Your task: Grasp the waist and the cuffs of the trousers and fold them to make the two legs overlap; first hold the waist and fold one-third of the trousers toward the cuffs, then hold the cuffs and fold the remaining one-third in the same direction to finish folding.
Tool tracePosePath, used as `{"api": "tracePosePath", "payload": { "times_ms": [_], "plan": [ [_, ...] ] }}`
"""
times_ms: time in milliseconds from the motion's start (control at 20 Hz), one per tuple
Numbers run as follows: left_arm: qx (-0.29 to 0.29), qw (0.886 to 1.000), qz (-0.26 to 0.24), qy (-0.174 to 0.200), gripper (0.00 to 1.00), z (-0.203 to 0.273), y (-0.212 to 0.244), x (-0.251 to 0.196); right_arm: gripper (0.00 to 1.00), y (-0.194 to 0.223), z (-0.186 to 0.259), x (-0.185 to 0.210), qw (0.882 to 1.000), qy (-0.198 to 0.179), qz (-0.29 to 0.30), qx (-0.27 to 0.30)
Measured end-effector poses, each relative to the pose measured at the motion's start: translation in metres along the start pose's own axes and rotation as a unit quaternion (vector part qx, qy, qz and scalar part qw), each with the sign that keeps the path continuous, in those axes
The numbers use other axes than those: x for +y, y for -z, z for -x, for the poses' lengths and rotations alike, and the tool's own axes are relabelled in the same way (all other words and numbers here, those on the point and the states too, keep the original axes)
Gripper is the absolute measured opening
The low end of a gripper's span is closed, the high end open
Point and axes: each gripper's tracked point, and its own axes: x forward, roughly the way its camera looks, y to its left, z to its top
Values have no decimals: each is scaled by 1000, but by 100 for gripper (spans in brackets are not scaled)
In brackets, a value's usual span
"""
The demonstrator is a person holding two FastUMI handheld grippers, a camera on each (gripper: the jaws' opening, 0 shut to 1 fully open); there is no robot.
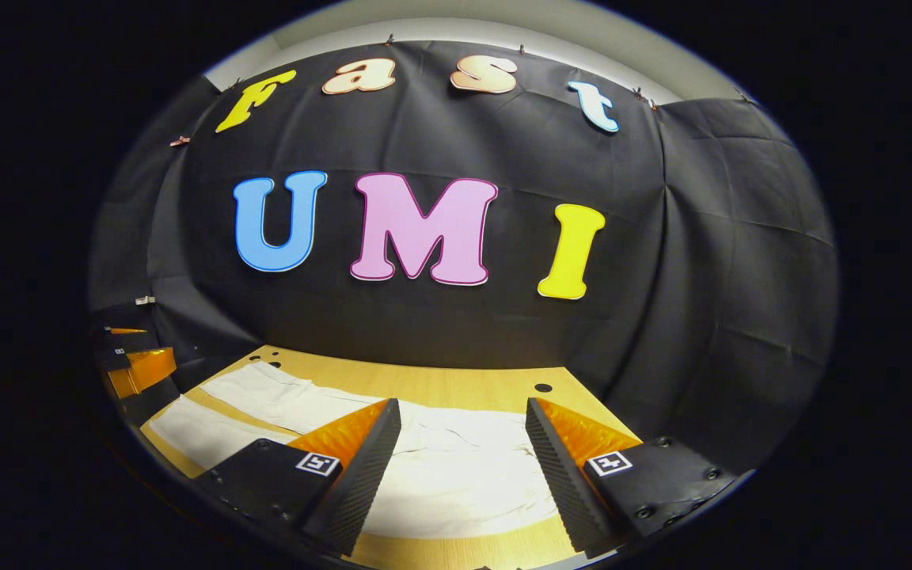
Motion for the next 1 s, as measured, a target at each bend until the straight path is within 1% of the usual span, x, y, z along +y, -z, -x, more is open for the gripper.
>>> {"api": "tracePosePath", "payload": {
  "times_ms": [100, 150, 300, 400, 500, 600, 700, 850, 1000],
  "plan": [
    [-3, 1000, -3, -15, 98, -4, -1, 3, 97, 3, -7, -1, 1000, -4, 4, 2],
    [-1, 1000, -4, -16, 98, -6, 1, 3, 97, 5, -10, -4, 1000, -2, 9, 4],
    [14, 1000, 0, -11, 98, -13, 8, -2, 97, 16, -20, -13, 1000, 3, 20, 18],
    [15, 1000, -1, -7, 98, -16, 7, -3, 97, 22, -27, -20, 999, 7, 18, 29],
    [17, 1000, -4, -4, 97, -21, 7, -6, 97, 28, -34, -30, 999, 13, 29, 38],
    [19, 1000, -9, -2, 98, -25, 8, -8, 97, 31, -41, -37, 998, 11, 48, 43],
    [19, 1000, -15, -5, 97, -28, 9, -8, 97, 43, -49, -49, 995, 9, 76, 63],
    [26, 999, -21, -12, 98, -33, 16, -7, 98, 59, -61, -62, 991, -3, 103, 87],
    [32, 999, -18, -15, 98, -35, 22, -8, 97, 75, -71, -80, 983, -8, 149, 105]
  ]
}}
